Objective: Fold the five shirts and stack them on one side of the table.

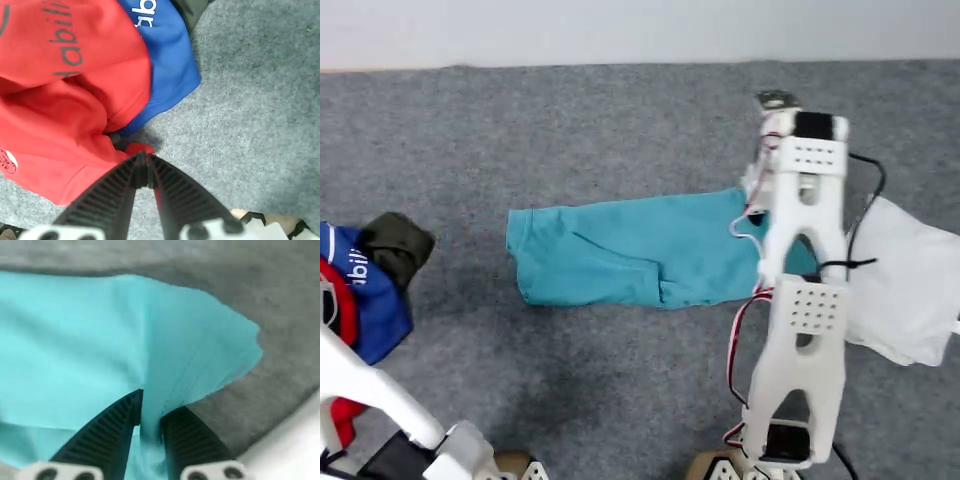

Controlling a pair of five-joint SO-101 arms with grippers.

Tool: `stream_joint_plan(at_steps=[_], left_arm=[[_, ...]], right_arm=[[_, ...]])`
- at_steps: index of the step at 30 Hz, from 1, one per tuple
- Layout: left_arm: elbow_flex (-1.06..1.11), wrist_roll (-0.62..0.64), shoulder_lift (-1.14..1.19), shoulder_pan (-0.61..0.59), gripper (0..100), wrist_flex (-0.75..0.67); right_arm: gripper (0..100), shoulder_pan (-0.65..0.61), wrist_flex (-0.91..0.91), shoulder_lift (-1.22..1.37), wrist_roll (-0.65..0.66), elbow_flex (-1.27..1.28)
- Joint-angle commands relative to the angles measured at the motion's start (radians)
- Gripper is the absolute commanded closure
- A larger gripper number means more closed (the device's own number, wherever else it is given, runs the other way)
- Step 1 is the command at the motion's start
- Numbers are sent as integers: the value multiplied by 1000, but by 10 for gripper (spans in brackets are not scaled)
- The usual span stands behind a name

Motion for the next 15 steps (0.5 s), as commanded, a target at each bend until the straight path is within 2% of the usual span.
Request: stream_joint_plan(at_steps=[1, 6, 15], left_arm=[[-51, 5, -11, 6, 992, 11], [-84, 5, -11, 6, 992, 11], [-82, 5, -11, 8, 992, 9]], right_arm=[[988, -111, 44, -119, 29, -9], [988, -272, 42, -216, 29, 81], [988, -522, 19, -271, 23, 86]])
